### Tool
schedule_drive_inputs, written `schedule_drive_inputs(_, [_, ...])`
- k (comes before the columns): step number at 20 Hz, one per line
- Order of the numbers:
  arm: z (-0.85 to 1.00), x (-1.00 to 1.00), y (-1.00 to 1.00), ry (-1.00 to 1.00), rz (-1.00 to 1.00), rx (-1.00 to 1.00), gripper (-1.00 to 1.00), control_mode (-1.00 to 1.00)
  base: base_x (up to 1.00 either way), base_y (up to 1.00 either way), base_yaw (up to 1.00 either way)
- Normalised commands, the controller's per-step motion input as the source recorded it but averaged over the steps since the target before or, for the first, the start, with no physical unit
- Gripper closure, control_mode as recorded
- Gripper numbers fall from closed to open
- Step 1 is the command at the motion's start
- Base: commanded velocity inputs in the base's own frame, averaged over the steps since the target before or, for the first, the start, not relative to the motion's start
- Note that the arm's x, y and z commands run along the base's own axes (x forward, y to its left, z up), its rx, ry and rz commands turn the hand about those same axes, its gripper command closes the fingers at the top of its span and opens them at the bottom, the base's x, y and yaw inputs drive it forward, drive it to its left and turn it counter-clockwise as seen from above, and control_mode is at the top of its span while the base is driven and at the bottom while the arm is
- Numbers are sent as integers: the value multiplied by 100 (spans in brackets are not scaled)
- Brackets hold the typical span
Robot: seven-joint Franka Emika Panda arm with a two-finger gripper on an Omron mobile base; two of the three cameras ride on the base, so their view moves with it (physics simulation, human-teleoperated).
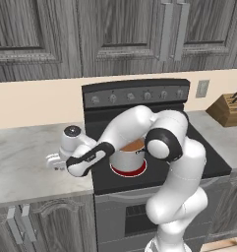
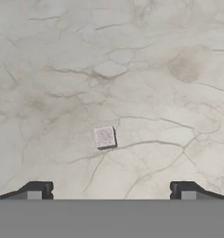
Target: Pick up the sugar cube(s) and place them in the saucepan with hot chocolate.
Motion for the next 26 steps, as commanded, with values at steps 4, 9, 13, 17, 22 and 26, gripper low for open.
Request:
schedule_drive_inputs(4, [0,18,0,0,0,0,-100,-100,0,0,0])
schedule_drive_inputs(9, [0,12,0,0,0,0,-100,-100,0,0,0])
schedule_drive_inputs(13, [0,1,0,0,0,0,-100,-100,0,0,0])
schedule_drive_inputs(17, [-2,8,1,0,0,0,-100,-100,0,0,0])
schedule_drive_inputs(22, [-7,5,10,0,0,0,-100,-100,0,0,0])
schedule_drive_inputs(26, [-6,4,6,0,0,0,-100,-100,0,0,0])
